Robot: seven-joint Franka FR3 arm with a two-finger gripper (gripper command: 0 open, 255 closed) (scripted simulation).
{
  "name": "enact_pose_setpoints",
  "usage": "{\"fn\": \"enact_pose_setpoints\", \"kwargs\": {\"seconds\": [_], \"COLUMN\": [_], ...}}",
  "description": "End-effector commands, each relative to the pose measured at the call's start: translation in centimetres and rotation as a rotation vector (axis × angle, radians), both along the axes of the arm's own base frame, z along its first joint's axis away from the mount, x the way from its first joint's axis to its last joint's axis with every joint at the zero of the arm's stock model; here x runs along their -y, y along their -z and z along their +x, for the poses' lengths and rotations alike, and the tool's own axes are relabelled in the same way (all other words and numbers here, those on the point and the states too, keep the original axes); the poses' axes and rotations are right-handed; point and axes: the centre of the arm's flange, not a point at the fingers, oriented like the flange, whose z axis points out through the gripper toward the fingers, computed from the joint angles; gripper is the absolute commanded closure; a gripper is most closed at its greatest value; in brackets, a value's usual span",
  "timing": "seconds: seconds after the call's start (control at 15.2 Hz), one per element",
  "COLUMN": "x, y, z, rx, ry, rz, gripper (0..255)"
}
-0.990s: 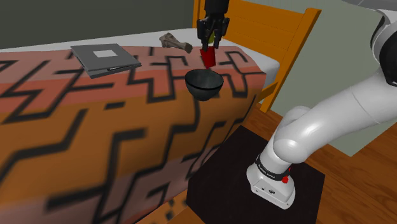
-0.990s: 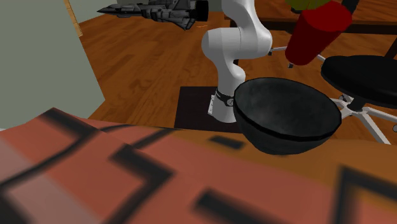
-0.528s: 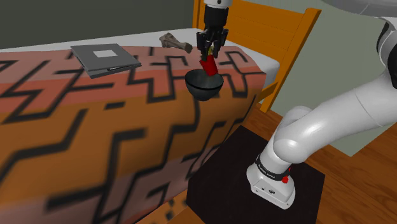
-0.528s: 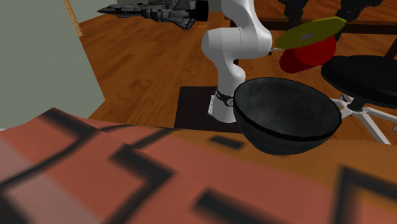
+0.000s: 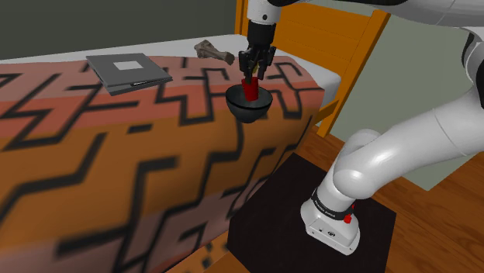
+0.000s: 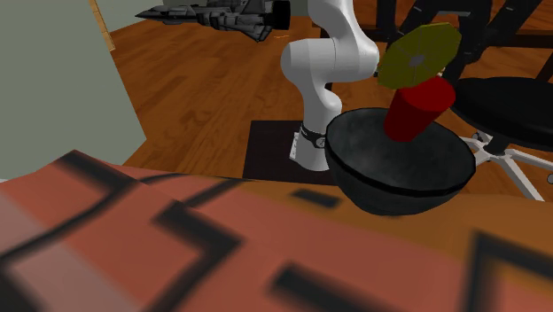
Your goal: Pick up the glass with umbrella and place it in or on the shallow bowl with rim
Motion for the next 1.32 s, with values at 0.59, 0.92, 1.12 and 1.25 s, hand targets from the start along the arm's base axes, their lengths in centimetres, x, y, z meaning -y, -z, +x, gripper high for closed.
{"fn": "enact_pose_setpoints", "kwargs": {"seconds": [0.59,0.92,1.12,1.25], "x": [0.0,-0.1,-0.1,-0.1], "y": [0.1,-4.9,-4.9,-4.9], "z": [0.0,0.0,0.0,0.0], "rx": [0.000,0.000,0.000,0.000], "ry": [0.000,0.000,0.000,0.000], "rz": [0.000,0.000,0.000,0.000], "gripper": [0,0,0,0]}}
